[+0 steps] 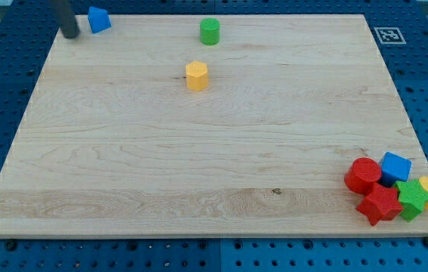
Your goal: Move the blue triangle right and down a bit
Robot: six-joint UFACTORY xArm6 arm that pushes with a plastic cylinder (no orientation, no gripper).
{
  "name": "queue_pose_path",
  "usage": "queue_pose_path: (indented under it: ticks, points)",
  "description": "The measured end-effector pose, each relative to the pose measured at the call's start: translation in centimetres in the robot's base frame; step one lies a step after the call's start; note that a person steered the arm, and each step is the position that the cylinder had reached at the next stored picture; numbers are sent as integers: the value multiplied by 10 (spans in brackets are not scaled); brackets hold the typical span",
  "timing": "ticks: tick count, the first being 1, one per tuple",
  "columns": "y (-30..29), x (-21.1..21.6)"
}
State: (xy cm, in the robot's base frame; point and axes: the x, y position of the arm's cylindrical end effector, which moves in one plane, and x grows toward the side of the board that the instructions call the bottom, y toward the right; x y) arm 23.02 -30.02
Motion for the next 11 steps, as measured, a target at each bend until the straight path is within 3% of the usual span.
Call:
queue_pose_path:
  ticks: [2,4,8,11]
  points:
    - [8,-39]
    - [64,-38]
    - [65,-28]
    - [116,-13]
